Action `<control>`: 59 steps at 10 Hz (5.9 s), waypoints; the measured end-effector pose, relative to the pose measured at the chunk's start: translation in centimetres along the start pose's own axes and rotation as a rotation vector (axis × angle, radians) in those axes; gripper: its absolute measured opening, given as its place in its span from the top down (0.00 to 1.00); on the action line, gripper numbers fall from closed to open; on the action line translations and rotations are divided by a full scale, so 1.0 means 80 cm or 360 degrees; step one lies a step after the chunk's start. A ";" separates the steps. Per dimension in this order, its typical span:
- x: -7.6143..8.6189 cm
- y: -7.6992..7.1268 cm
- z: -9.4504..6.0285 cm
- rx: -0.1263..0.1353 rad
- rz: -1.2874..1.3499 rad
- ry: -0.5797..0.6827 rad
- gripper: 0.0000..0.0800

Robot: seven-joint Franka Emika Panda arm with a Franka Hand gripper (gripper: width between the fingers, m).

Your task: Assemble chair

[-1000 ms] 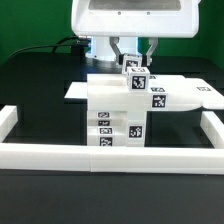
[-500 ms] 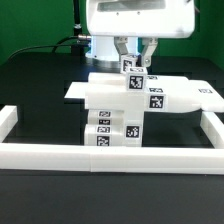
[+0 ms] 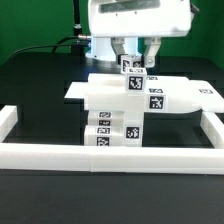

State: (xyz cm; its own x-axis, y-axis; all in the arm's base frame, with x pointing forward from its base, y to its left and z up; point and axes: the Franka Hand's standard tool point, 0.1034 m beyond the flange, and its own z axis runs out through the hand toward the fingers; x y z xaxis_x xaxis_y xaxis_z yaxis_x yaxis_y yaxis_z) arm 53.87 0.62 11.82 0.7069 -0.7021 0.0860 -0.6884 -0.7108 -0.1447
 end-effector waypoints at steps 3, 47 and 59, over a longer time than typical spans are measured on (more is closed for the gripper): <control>0.008 -0.005 -0.005 -0.0005 -0.0900 0.0002 0.20; 0.019 0.012 0.005 -0.0092 -0.0215 -0.0080 0.65; 0.018 0.013 0.002 -0.0047 -0.1128 -0.0150 0.19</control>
Offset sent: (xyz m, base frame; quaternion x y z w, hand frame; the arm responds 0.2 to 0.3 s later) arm 0.0000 0.0000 0.0000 0.0000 0.0000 -0.1938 0.9810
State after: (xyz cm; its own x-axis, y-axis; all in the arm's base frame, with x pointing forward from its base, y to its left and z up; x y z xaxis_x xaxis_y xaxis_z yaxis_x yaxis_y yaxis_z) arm 54.24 -1.12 11.66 0.9959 -0.0649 0.0636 -0.0611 -0.9964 -0.0589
